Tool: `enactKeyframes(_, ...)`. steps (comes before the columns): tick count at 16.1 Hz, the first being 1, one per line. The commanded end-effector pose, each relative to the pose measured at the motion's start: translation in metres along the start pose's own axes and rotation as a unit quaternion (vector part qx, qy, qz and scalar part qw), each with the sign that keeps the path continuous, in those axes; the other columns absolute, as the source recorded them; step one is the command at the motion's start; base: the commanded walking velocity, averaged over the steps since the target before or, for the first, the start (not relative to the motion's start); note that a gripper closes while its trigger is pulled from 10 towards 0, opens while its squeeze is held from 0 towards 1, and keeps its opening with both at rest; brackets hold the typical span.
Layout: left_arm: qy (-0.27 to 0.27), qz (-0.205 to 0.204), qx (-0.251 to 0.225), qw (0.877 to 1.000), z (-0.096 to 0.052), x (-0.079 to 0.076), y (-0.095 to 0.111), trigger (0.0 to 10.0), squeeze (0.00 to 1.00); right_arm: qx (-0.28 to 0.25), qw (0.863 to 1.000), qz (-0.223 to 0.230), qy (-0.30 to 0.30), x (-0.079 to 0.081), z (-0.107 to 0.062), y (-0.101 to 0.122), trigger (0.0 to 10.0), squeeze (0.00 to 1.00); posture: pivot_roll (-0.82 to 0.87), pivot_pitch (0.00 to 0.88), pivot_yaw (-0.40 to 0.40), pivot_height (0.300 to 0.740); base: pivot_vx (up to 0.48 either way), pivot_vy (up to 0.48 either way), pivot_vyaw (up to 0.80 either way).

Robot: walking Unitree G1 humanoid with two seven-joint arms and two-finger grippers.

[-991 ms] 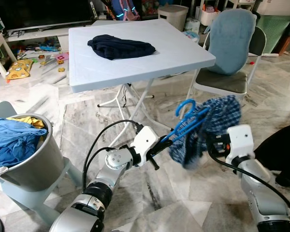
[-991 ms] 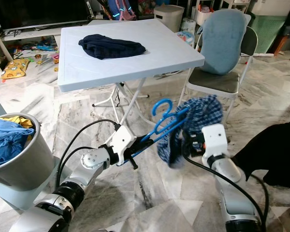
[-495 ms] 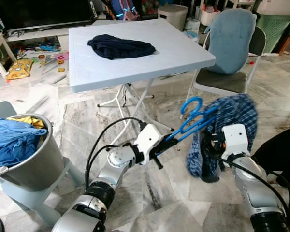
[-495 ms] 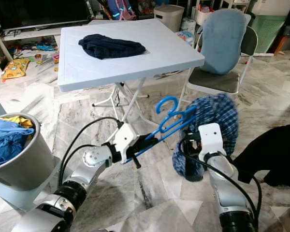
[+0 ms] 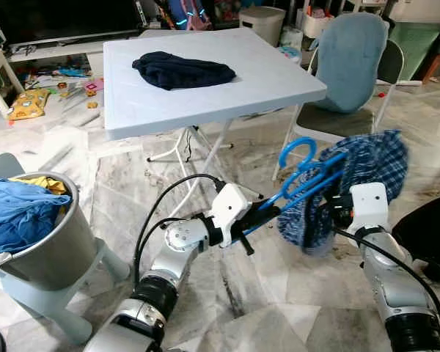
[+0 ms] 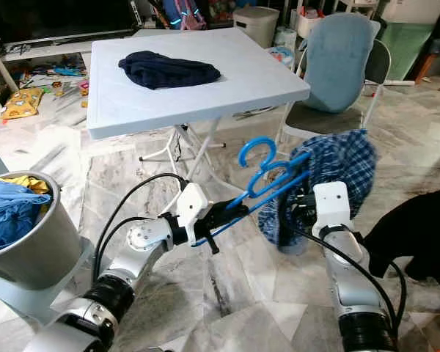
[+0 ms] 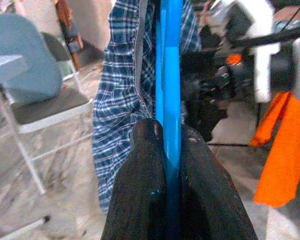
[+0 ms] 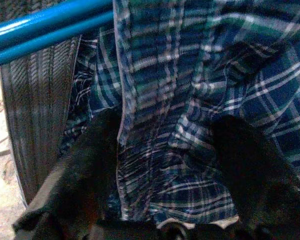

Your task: Hang hanger

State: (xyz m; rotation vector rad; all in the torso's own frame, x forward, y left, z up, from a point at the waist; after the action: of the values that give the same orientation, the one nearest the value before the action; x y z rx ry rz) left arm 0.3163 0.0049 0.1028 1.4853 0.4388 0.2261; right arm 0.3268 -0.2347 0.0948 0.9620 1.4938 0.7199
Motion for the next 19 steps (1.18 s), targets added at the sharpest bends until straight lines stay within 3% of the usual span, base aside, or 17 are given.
enactKeyframes(1, -0.008, 0.001, -0.019, 1.000, 0.002, -0.002, 0.009, 0.0, 0.00, 0.006, 1.000, 0.004, -0.013, -0.006, 0.002, -0.002, 0.0, 0.00, 0.00, 0.000, -0.020, 0.740, 0.000, 0.000, 0.00)
enactKeyframes(9, -0.026, 0.000, -0.019, 0.999, 0.002, -0.007, 0.009, 0.0, 0.00, 0.001, 0.999, 0.025, -0.042, -0.016, 0.003, -0.002, 0.0, 0.00, -0.01, 0.000, -0.024, 0.740, 0.000, 0.000, 0.00)
enactKeyframes(13, -0.026, 0.002, -0.017, 1.000, 0.002, -0.008, 0.009, 0.0, 0.00, -0.007, 0.995, 0.060, -0.075, -0.029, 0.001, -0.002, 0.0, 0.00, -0.01, 0.000, -0.023, 0.740, 0.000, 0.000, 0.00)
enactKeyframes(19, -0.015, -0.003, 0.004, 1.000, -0.003, -0.005, -0.002, 0.0, 0.00, -0.014, 0.991, 0.110, -0.075, -0.024, -0.004, -0.003, 0.0, 0.00, -0.01, 0.000, -0.023, 0.740, 0.000, 0.000, 0.00)
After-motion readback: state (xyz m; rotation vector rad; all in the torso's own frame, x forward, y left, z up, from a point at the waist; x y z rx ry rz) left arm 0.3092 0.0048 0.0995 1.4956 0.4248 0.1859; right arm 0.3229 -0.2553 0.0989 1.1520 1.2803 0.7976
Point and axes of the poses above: a point about 5 cm out from each wrist's last joint towards the gripper, its own z axis pointing out of the wrist towards the gripper, its own y axis along the axis of the wrist's last joint, x = y × z, the point moved 2 cm from there along z, pointing out of the wrist towards the gripper, and after that the axes turned 14 degrees about -z, right-handed, at the moved point
